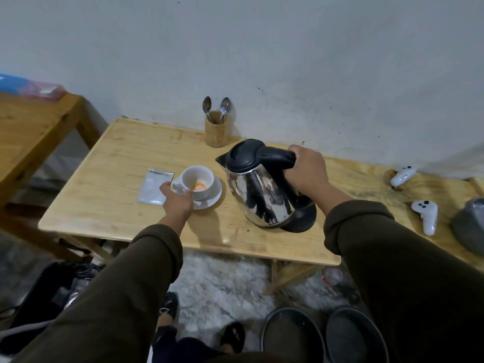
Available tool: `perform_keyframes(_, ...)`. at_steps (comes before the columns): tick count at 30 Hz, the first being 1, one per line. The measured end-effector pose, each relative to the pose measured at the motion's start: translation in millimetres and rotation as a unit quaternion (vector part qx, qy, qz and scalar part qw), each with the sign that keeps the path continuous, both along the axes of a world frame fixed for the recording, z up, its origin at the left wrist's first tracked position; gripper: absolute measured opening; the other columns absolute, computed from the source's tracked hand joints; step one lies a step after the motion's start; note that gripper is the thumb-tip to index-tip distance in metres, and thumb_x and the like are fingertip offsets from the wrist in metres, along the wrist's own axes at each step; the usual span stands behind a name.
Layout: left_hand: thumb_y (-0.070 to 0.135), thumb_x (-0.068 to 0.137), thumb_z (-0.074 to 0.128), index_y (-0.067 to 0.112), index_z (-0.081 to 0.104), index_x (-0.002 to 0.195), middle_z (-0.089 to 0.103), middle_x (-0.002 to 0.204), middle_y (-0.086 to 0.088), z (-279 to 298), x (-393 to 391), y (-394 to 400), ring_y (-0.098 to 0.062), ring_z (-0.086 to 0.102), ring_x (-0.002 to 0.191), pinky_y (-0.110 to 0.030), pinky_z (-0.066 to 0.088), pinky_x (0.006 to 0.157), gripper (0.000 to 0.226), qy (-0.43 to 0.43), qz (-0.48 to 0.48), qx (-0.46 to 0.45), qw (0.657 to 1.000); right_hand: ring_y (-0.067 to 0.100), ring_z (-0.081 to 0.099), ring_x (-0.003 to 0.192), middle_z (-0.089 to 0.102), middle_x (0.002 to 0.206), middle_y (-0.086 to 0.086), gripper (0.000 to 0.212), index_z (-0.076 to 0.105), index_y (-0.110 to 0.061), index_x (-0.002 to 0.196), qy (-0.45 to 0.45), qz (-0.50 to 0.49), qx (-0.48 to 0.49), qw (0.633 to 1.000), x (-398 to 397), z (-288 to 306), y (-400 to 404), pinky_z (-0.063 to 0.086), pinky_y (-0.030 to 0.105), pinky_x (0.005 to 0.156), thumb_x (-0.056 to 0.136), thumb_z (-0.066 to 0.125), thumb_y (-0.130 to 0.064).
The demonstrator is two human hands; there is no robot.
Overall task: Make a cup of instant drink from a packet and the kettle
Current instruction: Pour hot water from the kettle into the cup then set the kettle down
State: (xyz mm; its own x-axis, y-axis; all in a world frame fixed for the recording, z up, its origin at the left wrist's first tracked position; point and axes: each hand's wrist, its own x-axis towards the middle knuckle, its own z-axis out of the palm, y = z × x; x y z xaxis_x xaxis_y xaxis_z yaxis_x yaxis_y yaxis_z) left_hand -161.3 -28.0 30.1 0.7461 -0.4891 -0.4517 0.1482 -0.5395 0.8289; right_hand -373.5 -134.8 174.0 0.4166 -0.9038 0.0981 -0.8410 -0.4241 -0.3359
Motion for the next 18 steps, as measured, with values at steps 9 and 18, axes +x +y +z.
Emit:
perform_keyframes(9, 0.031, 0.087, 0.063, 0.018, 0.018, 0.149, 0.038, 0.148, -0.014, 5.5, 9.4, -2.5, -0.036, 0.04, 0.133, -0.041, 0.04, 0.104, 0.078, 0.011, -0.057, 0.003, 0.998, 0.025, 0.046, 0.075, 0.062, 0.086, 0.013, 0.024, 0.06, -0.005, 0.095, 0.053, 0.028, 0.01, 0.998, 30.9, 8.5, -4.6, 0.036, 0.028, 0.064, 0.073, 0.055, -0.001)
perform_keyframes(18, 0.028, 0.087, 0.064, 0.017, 0.019, 0.148, 0.04, 0.146, -0.016, 7.3, 12.1, -3.6, -0.037, 0.042, 0.131, -0.043, 0.04, 0.105, 0.076, 0.02, -0.054, 0.003, 0.998, 0.029, 0.051, 0.079, 0.053, 0.082, 0.009, 0.017, 0.056, -0.009, 0.093, 0.099, 0.034, 0.015, 0.994, 45.2, 10.8, -7.3, 0.037, 0.029, 0.064, 0.077, 0.054, -0.002)
